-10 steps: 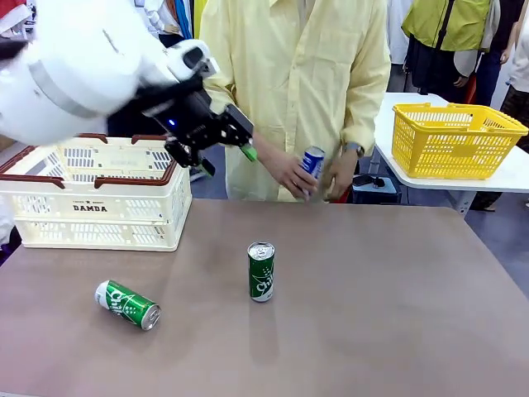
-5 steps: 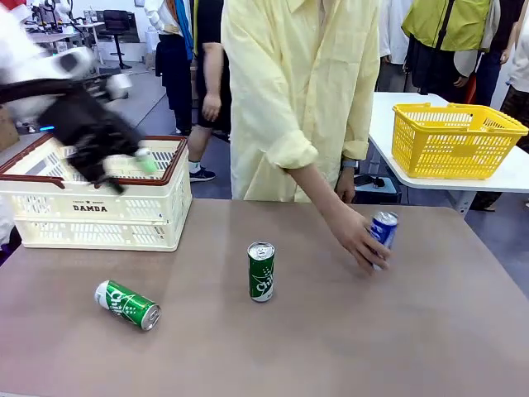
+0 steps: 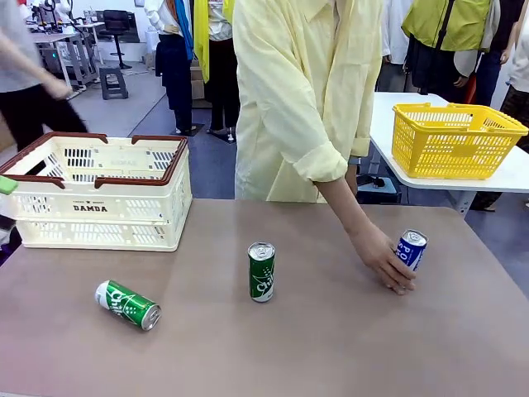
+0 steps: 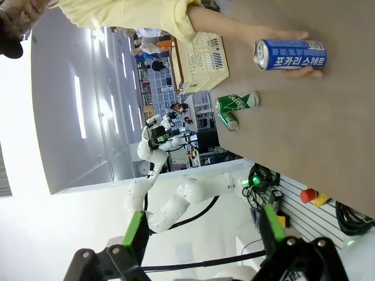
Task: Place the drinks into the Shopping basket.
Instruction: Pick up one drink and place it into the Shopping basket.
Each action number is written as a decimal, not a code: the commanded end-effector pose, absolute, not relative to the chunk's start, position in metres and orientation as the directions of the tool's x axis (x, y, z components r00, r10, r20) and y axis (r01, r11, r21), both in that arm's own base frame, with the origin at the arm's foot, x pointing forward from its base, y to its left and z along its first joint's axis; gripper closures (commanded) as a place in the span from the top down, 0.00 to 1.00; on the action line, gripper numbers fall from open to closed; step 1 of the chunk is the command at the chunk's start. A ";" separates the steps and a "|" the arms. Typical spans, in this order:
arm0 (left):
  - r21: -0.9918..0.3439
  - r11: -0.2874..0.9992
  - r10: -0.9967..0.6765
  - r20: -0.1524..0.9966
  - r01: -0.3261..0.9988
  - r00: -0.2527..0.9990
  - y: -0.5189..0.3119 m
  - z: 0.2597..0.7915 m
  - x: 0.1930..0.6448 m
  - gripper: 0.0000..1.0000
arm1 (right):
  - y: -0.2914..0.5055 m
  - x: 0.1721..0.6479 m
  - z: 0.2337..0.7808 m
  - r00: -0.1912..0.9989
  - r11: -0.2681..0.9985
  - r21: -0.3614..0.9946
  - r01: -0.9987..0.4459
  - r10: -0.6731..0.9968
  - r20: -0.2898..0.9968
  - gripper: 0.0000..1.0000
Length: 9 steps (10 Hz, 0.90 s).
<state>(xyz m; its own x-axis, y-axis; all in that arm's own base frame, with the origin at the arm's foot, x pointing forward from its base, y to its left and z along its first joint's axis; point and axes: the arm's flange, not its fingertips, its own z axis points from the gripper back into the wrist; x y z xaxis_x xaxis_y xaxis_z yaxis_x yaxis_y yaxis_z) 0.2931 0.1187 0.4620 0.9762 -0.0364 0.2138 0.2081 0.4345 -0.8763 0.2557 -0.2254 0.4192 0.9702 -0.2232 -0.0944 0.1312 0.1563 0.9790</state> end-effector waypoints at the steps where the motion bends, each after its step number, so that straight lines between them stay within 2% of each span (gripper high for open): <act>1: -0.881 0.418 -0.073 0.211 0.222 0.975 0.087 0.463 0.313 1.00 | -0.228 0.254 0.421 0.975 0.161 0.981 0.106 -0.210 -0.071 1.00; 2: -0.873 0.437 -0.091 0.195 0.216 0.976 0.064 0.474 0.324 1.00 | -0.228 0.254 0.421 0.975 0.161 0.981 0.106 -0.210 -0.071 1.00; 4: -0.801 0.569 -0.120 0.140 0.184 0.983 -0.021 0.506 0.356 1.00 | -0.228 0.254 0.421 0.975 0.161 0.981 0.106 -0.210 -0.071 1.00; 7: -0.551 0.815 -0.161 0.082 0.180 0.984 -0.164 0.523 0.408 1.00 | -0.228 0.254 0.421 0.975 0.161 0.981 0.106 -0.210 -0.071 1.00; 9: -0.425 0.883 -0.184 0.077 0.199 0.980 -0.236 0.515 0.416 1.00 | -0.228 0.254 0.421 0.975 0.161 0.981 0.106 -0.210 -0.071 1.00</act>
